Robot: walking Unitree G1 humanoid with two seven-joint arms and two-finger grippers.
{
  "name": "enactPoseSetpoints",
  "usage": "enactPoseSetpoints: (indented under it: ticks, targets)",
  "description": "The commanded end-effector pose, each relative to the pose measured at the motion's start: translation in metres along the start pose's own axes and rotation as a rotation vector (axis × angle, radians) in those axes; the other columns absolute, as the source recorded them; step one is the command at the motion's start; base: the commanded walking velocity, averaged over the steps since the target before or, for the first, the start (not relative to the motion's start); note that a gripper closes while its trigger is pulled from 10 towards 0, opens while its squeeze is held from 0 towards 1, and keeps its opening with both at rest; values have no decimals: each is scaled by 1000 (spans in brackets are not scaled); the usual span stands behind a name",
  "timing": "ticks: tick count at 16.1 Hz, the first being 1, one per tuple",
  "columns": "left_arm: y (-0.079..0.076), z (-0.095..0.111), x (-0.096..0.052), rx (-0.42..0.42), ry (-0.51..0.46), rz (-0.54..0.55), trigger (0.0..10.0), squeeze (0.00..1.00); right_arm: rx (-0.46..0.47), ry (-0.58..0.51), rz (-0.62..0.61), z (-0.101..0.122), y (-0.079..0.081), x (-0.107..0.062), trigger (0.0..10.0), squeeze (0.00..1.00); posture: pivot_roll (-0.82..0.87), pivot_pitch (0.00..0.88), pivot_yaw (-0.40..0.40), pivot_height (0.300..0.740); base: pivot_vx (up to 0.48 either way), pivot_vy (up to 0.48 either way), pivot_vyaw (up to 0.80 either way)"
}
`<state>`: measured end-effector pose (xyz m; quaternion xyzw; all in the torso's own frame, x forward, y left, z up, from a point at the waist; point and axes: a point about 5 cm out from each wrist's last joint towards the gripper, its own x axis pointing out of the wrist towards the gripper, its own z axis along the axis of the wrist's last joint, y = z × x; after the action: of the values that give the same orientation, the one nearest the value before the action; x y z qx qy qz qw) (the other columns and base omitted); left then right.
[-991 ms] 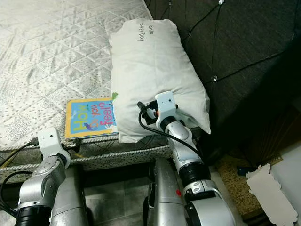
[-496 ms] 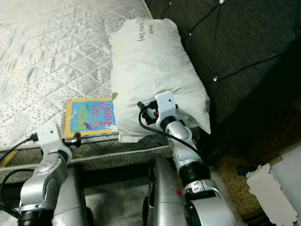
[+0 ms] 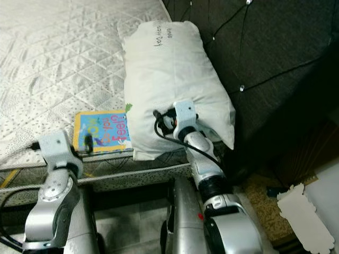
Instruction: Clean up the room
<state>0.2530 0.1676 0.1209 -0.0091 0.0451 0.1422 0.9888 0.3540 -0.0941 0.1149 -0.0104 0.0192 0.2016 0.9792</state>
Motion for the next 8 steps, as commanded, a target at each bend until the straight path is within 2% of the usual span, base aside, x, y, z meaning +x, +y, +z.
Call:
enactPoseSetpoints:
  ticks: [1,2,3,4,5,6,7,8]
  targets:
    - [5,9,-2,14,-65,36,10000,0,7,-43,-12,10,-3,3,10000,0,67,0,-101,504,0,0,0]
    - [16,18,1,46,-144,79,10000,0,18,-42,-47,12,-5,7,10000,0,74,0,-92,504,0,0,0]
    - [19,21,1,59,-172,91,10000,0,18,-56,-47,14,-4,8,10000,0,75,0,-90,504,0,0,0]
    - [23,25,2,70,-208,96,10000,0,-74,-77,-75,19,-5,10,10000,0,83,0,-88,504,0,0,0]
    - [25,29,2,103,-257,99,10000,0,-59,-121,-49,24,-1,12,10000,0,90,0,-89,504,0,0,0]
    - [26,30,2,111,-273,97,10000,0,14,-137,-23,25,0,12,10000,0,93,0,-90,504,0,0,0]
    - [30,30,3,97,-278,121,10000,0,9,-130,-73,25,-7,12,10000,0,91,0,-90,504,0,0,0]
    - [33,33,5,84,-292,133,10000,0,46,-71,-72,18,-15,10,10000,0,89,0,-91,504,0,0,0]
